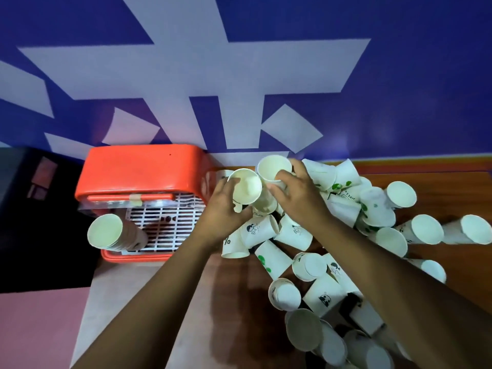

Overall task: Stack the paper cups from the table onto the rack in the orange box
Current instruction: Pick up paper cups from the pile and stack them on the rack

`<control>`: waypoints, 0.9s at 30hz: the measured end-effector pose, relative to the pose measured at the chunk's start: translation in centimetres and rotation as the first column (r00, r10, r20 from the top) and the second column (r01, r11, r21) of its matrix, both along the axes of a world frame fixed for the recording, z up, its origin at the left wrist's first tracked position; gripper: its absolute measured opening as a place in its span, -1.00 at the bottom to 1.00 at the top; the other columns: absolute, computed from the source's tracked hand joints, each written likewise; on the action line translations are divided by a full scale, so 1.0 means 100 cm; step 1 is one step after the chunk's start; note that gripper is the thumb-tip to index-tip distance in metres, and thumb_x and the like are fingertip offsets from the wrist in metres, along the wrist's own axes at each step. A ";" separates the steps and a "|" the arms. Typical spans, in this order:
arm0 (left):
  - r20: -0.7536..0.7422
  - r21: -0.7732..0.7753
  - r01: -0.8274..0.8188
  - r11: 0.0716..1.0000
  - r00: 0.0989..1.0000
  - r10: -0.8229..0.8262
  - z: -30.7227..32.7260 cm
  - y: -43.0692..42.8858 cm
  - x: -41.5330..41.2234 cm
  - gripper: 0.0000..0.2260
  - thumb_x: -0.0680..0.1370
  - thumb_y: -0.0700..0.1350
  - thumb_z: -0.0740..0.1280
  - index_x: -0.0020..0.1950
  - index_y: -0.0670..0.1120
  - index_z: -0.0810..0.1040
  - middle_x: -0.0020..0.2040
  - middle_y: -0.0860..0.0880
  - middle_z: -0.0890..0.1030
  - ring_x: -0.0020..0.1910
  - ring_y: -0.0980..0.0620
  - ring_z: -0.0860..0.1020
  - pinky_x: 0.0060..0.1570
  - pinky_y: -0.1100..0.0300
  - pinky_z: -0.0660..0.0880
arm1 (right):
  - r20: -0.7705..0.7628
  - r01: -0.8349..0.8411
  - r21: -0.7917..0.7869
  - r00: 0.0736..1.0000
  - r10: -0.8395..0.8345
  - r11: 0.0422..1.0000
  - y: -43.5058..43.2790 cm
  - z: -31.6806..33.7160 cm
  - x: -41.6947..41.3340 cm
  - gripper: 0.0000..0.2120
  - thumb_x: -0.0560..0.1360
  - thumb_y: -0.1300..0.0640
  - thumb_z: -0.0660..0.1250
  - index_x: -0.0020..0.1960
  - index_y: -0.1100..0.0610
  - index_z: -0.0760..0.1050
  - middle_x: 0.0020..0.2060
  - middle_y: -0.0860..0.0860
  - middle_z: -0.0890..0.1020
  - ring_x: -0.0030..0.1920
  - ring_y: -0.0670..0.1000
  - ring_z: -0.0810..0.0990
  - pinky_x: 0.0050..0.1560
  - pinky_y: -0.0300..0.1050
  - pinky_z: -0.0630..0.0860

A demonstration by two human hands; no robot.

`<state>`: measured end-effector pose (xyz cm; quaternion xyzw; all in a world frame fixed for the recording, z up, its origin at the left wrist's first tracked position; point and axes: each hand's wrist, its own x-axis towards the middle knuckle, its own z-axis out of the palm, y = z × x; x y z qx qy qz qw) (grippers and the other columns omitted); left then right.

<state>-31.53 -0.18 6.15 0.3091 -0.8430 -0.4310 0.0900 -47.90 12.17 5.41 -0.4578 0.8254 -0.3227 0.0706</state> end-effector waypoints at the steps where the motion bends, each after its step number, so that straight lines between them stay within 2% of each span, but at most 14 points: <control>1: -0.017 -0.012 0.036 0.999 0.999 -0.036 0.002 0.000 0.005 -0.43 0.46 -0.17 0.50 0.43 -0.10 0.40 0.21 0.07 0.39 0.09 0.19 0.39 0.01 0.56 0.30 | 0.071 0.010 -0.016 0.997 -0.009 1.000 0.008 0.005 0.007 -0.84 0.52 0.09 0.38 -0.09 0.19 0.51 0.23 0.13 0.41 0.12 0.05 0.47 0.09 -0.21 0.40; 3: -0.038 -0.033 0.063 0.997 0.997 -0.064 0.007 0.002 0.016 -0.46 0.47 -0.09 0.53 0.39 -0.02 0.41 0.16 0.12 0.46 -0.02 0.22 0.43 -0.03 0.45 0.40 | 0.181 0.044 -0.008 0.983 -0.042 0.999 0.021 0.013 0.019 -0.85 0.51 0.09 0.40 -0.11 0.16 0.48 0.25 0.07 0.40 0.15 -0.01 0.45 0.09 -0.26 0.34; 5: -0.071 0.020 0.057 0.998 0.996 -0.055 0.016 0.004 0.027 -0.46 0.46 0.00 0.54 0.36 0.10 0.38 0.10 0.21 0.51 -0.12 0.21 0.48 -0.10 0.36 0.43 | 0.260 0.071 -0.006 0.963 -0.067 0.997 0.029 0.021 0.029 -0.85 0.49 0.07 0.41 -0.15 0.08 0.46 0.19 -0.02 0.43 0.10 -0.06 0.47 0.11 -0.17 0.40; 8: -0.175 0.127 0.065 0.990 0.984 -0.043 0.028 0.007 0.044 -0.30 0.45 -0.05 0.56 0.45 0.15 0.23 0.33 0.21 0.44 0.14 0.27 0.51 0.09 0.35 0.46 | 0.341 0.060 -0.034 0.939 -0.045 0.998 0.030 0.033 0.041 -0.85 0.48 0.05 0.42 -0.18 0.00 0.45 0.03 -0.09 0.46 0.00 -0.11 0.50 0.10 -0.08 0.47; 10: -0.214 0.220 0.019 0.975 0.976 0.029 0.037 0.010 0.058 -0.31 0.46 -0.14 0.55 0.45 0.12 0.25 0.35 0.22 0.44 0.12 0.37 0.50 0.09 0.47 0.41 | 0.383 0.031 -0.061 0.924 -0.005 0.998 0.027 0.041 0.050 -0.86 0.47 0.05 0.42 -0.17 -0.02 0.47 -0.03 -0.11 0.47 -0.02 -0.12 0.52 0.06 -0.08 0.49; 11: -0.222 0.251 -0.003 0.968 0.973 0.060 0.041 0.010 0.067 -0.37 0.47 -0.15 0.54 0.43 0.10 0.31 0.32 0.21 0.49 0.12 0.35 0.51 0.08 0.47 0.41 | 0.412 0.014 -0.082 0.911 0.021 0.997 0.024 0.045 0.055 -0.88 0.47 0.04 0.42 -0.15 -0.02 0.48 -0.04 -0.11 0.49 -0.01 -0.11 0.53 0.06 -0.06 0.51; 13: -0.230 0.275 -0.037 0.961 0.968 0.103 0.042 0.006 0.086 -0.45 0.48 -0.13 0.54 0.39 0.07 0.39 0.27 0.17 0.56 0.20 0.23 0.54 0.19 0.31 0.46 | 0.488 -0.021 -0.108 0.870 0.071 0.994 0.018 0.052 0.068 -0.86 0.46 0.00 0.43 -0.05 -0.05 0.48 -0.01 -0.11 0.54 0.03 -0.08 0.56 0.09 0.00 0.55; 16: -0.264 0.317 -0.100 0.943 0.946 0.189 0.042 -0.004 0.125 -0.49 0.45 -0.04 0.54 0.34 0.10 0.43 0.25 0.10 0.58 0.26 0.03 0.55 0.26 -0.06 0.51 | 0.601 -0.035 -0.110 0.793 0.095 0.993 0.001 0.058 0.095 -0.61 0.37 -0.13 0.45 0.13 -0.20 0.40 0.13 -0.12 0.56 0.12 -0.03 0.59 0.17 0.07 0.56; 19: -0.270 0.304 -0.219 0.927 0.913 0.305 0.039 -0.021 0.175 -0.41 0.39 0.06 0.55 0.36 0.09 0.41 0.24 0.02 0.58 0.23 -0.04 0.57 0.22 -0.18 0.54 | 0.628 -0.020 -0.113 0.774 0.087 0.993 -0.023 0.056 0.124 -0.42 0.29 -0.14 0.48 0.24 -0.28 0.32 0.25 -0.12 0.50 0.21 -0.05 0.55 0.28 0.07 0.51; 21: -0.264 0.302 -0.289 0.908 0.890 0.371 0.034 -0.036 0.209 -0.34 0.38 0.08 0.54 0.42 0.06 0.38 0.29 -0.02 0.55 0.25 -0.04 0.56 0.23 -0.09 0.55 | 0.632 -0.048 -0.095 0.768 0.097 0.994 -0.037 0.053 0.143 -0.32 0.31 -0.07 0.52 0.33 -0.21 0.27 0.28 -0.14 0.47 0.25 -0.08 0.52 0.32 0.03 0.48; 23: -0.261 0.278 -0.352 0.894 0.868 0.423 0.030 -0.052 0.239 -0.34 0.37 0.09 0.53 0.41 0.06 0.37 0.30 0.01 0.53 0.25 0.05 0.55 0.19 0.10 0.53 | 0.621 -0.085 -0.067 0.777 0.108 0.994 -0.050 0.050 0.163 -0.28 0.35 0.03 0.54 0.38 -0.15 0.24 0.28 -0.15 0.45 0.27 -0.13 0.49 0.33 -0.05 0.46; 26: -0.283 0.272 -0.417 0.867 0.827 0.486 0.025 -0.074 0.265 -0.36 0.37 0.04 0.54 0.38 0.00 0.36 0.23 0.10 0.52 0.16 0.26 0.52 0.13 0.36 0.46 | 0.619 -0.101 -0.050 0.778 0.110 0.994 -0.069 0.051 0.189 -0.30 0.38 0.14 0.54 0.39 -0.11 0.26 0.25 -0.12 0.48 0.19 -0.22 0.50 0.23 -0.25 0.48; 27: -0.291 0.269 -0.423 0.865 0.821 0.491 0.024 -0.081 0.268 -0.37 0.39 -0.03 0.55 0.37 -0.02 0.35 0.21 0.14 0.51 0.13 0.31 0.51 0.11 0.40 0.44 | 0.618 -0.100 -0.046 0.779 0.107 0.994 -0.075 0.052 0.197 -0.33 0.37 0.15 0.53 0.35 -0.13 0.30 0.24 -0.10 0.49 0.17 -0.22 0.51 0.20 -0.24 0.50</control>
